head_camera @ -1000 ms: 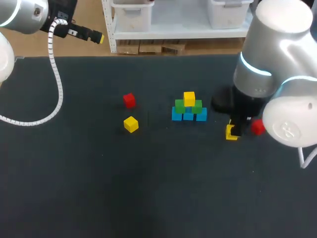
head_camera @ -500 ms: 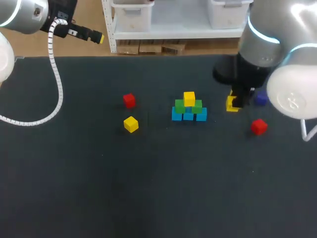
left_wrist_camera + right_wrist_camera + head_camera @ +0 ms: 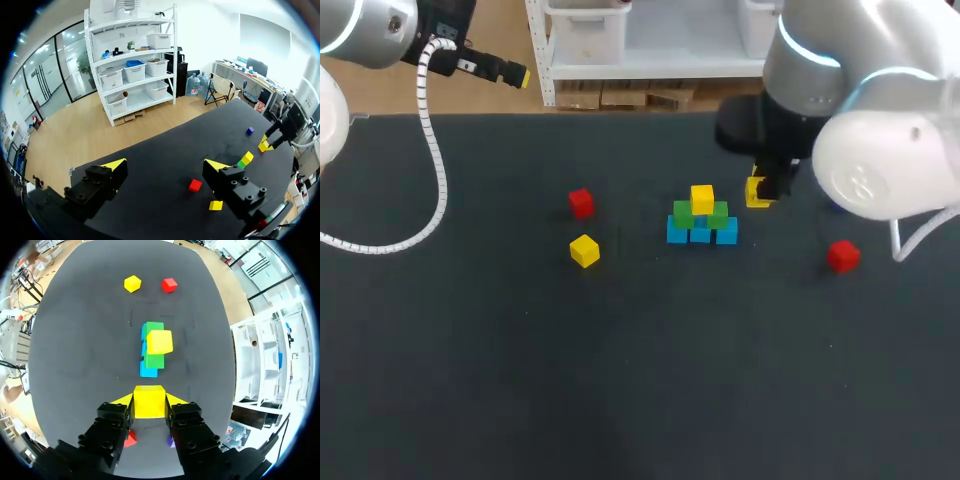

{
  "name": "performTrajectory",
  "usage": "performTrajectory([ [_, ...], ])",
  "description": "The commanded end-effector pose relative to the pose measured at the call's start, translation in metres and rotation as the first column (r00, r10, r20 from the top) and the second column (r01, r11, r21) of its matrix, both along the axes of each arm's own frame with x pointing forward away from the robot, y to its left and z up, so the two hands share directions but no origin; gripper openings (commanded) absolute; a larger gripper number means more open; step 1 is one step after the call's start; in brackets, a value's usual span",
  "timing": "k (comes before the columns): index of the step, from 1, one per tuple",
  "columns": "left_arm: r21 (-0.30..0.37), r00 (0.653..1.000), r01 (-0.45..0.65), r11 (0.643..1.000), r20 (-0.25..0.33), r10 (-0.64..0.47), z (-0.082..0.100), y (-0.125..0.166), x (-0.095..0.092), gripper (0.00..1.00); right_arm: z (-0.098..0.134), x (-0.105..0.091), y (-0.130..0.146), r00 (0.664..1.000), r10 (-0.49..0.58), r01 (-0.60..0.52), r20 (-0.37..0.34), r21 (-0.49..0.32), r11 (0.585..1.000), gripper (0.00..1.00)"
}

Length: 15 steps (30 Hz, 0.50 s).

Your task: Place the blue cubes, place green cubes on the blue cubes, place the yellow cubes on the green cubes, then place the red cubes on the yellow cubes, and place purple cube on the red cubes.

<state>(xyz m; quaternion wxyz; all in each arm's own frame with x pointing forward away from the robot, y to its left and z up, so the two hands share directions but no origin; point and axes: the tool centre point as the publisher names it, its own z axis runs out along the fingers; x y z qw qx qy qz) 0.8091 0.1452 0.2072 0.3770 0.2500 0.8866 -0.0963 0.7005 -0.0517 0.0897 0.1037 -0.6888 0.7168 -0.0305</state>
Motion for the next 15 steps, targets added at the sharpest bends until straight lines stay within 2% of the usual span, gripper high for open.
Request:
performTrajectory([
  [1,0.0,1.0,-0.001,1.0,0.001,0.001,0.0,0.0,0.001,1.0,-0.001,0.007,0.007,1.0,0.009,-0.009,-0.008,0.001,1.0,0.0],
  [9,0.0,1.0,-0.001,1.0,0.001,0.001,0.0,0.0,0.001,1.0,-0.005,0.015,0.02,0.999,0.032,-0.032,-0.017,0.012,0.999,0.0],
  [15,0.0,1.0,-0.001,1.0,0.001,0.001,0.0,0.0,0.001,1.0,-0.007,0.013,0.031,0.998,0.05,-0.049,-0.026,0.027,0.998,0.0],
])
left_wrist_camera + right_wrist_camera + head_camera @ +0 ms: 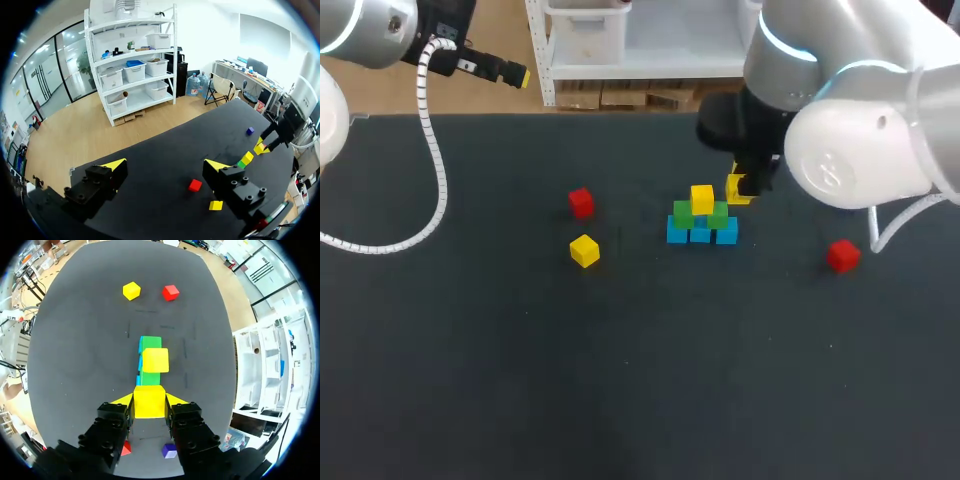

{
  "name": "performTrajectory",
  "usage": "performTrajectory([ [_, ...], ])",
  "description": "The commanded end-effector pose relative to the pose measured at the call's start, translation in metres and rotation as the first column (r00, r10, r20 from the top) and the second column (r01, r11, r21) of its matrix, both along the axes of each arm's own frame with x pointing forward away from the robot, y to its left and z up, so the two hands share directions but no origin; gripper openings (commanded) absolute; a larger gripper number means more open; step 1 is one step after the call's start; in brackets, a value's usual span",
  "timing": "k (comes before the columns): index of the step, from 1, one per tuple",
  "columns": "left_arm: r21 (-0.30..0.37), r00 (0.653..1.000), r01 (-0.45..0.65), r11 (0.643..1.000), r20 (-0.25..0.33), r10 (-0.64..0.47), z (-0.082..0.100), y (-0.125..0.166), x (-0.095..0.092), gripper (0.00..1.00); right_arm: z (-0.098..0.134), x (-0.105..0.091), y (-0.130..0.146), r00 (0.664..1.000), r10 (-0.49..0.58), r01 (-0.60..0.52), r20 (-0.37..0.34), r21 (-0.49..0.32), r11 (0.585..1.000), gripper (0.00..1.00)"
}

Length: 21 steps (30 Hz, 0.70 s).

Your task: Place the blue cubes, place green cubes on the blue cubes, place the yellow cubes on the green cubes, then place the red cubes on the yellow cubes, and place purple cube on the red cubes.

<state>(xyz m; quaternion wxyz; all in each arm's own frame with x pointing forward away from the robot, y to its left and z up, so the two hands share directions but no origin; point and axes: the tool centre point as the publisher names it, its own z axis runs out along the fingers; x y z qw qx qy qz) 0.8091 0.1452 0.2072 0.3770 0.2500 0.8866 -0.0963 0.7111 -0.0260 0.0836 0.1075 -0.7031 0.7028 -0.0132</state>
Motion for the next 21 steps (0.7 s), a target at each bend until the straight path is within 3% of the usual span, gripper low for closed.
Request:
performTrajectory([
  [1,0.0,1.0,-0.001,1.0,0.001,0.001,0.0,0.0,0.001,1.0,-0.002,0.002,0.006,1.0,0.01,-0.01,-0.012,0.001,1.0,0.0],
  [21,0.0,1.0,-0.001,1.0,0.001,0.001,0.0,0.0,0.001,1.0,-0.017,0.005,0.013,0.999,0.022,-0.022,-0.044,-0.001,1.0,0.0],
])
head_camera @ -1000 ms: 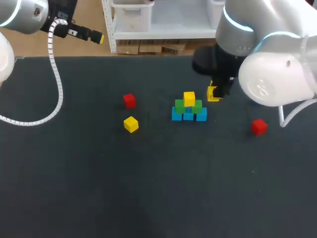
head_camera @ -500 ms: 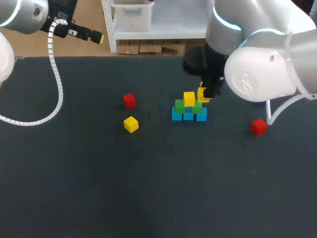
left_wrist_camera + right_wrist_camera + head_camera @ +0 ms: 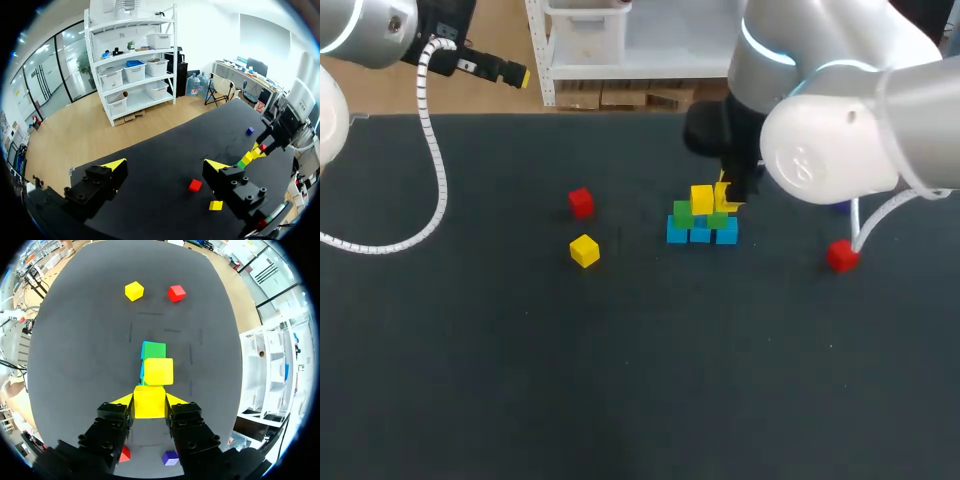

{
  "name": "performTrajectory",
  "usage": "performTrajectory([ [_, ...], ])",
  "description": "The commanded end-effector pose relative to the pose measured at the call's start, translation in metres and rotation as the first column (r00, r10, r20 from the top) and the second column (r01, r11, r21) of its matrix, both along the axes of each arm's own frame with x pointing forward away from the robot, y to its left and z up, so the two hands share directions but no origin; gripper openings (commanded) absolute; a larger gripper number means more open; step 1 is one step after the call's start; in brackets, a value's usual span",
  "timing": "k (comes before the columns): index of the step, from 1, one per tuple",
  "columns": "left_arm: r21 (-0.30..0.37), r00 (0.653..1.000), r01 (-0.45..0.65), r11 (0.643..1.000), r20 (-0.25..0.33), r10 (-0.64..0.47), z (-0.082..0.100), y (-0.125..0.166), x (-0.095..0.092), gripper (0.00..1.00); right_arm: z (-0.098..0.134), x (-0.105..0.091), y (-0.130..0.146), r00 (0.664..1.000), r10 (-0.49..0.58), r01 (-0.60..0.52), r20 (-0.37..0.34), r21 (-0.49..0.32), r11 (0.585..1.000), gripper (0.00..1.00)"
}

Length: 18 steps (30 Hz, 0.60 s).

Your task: Place the blue cubes, place green cubes on the blue cubes, place the yellow cubes on the green cubes, then place the red cubes on the yellow cubes, and place purple cube on the red cubes.

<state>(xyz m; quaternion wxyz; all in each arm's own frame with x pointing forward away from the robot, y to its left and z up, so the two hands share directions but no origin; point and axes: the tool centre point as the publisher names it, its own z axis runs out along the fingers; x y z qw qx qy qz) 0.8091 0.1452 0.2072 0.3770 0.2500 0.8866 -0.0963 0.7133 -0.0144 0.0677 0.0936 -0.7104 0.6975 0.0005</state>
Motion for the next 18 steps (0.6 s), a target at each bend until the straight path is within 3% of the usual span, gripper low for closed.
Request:
performTrajectory([
  [1,0.0,1.0,-0.001,1.0,0.001,0.001,-0.0004,-0.0003,0.0009,1.0,-0.0009,0.0031,0.0011,1.0,0.001,-0.001,-0.007,0.0,1.0,0.0],
  [18,0.0,1.0,-0.001,1.0,0.001,0.001,-0.0004,-0.0003,0.0009,1.0,-0.0064,0.0081,0.0027,1.0,0.002,-0.002,-0.014,-0.003,1.0,0.0],
])
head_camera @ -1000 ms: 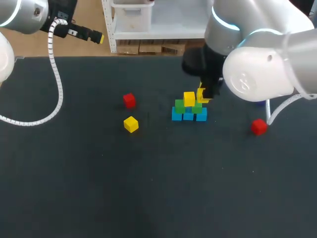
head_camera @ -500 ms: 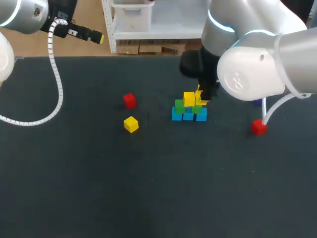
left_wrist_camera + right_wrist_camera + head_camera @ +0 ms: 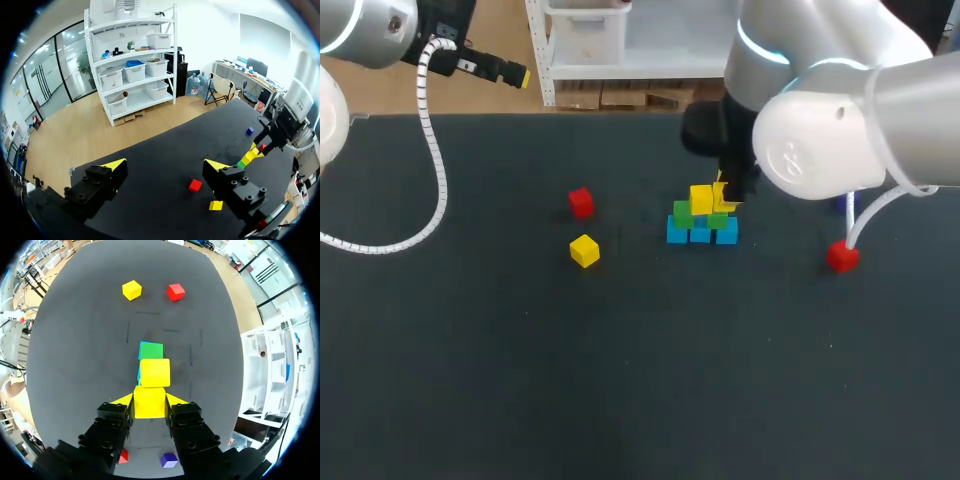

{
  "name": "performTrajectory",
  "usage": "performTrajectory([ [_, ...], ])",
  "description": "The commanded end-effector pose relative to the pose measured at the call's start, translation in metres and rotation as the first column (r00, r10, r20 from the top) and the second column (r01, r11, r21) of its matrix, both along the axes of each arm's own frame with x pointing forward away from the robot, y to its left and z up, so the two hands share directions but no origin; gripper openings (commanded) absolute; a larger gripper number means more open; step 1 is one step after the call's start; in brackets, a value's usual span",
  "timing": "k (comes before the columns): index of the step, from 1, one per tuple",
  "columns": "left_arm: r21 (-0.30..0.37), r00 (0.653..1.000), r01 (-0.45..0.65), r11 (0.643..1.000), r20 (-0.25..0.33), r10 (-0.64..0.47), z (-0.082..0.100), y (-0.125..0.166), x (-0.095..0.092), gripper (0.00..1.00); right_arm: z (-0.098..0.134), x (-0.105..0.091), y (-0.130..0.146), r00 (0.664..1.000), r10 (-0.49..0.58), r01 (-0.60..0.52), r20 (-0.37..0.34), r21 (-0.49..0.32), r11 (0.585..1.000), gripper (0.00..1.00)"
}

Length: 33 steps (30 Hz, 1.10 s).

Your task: Place the blue cubes, place green cubes on the blue cubes, place the yellow cubes on the green cubes, then place the red cubes on the yellow cubes, and place purple cube on the red cubes.

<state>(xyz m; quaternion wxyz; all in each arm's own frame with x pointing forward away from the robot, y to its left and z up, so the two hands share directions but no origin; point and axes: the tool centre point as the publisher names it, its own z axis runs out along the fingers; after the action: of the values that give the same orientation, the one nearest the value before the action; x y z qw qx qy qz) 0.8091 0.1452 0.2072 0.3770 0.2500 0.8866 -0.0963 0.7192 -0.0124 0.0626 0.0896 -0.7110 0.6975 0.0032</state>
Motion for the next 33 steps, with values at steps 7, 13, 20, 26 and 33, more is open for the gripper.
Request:
performTrajectory([
  [7,0.0,1.0,-0.001,1.0,0.001,0.001,-0.0004,-0.0003,0.0009,1.0,-0.0031,0.005,0.001,1.0,-0.001,0.001,-0.007,-0.005,1.0,0.0],
  [13,0.0,1.0,-0.001,1.0,0.001,0.001,-0.0004,-0.0003,0.0009,1.0,-0.004,0.008,0.0024,1.0,-0.002,0.002,-0.008,-0.003,1.0,0.0],
  [20,0.0,1.0,-0.001,1.0,0.001,0.001,-0.0004,-0.0003,0.0009,1.0,-0.0068,0.0103,0.0025,1.0,-0.005,0.005,-0.012,-0.007,1.0,0.0],
  [26,0.0,1.0,-0.001,1.0,0.001,0.001,-0.0004,-0.0003,0.0009,1.0,-0.0093,0.0104,0.0017,1.0,-0.007,0.007,-0.016,-0.011,1.0,0.0],
  [33,0.0,1.0,-0.001,1.0,0.001,0.001,-0.0004,-0.0003,0.0009,1.0,-0.0104,0.0103,0.0016,1.0,-0.007,0.006,-0.02,-0.011,1.0,0.0],
])
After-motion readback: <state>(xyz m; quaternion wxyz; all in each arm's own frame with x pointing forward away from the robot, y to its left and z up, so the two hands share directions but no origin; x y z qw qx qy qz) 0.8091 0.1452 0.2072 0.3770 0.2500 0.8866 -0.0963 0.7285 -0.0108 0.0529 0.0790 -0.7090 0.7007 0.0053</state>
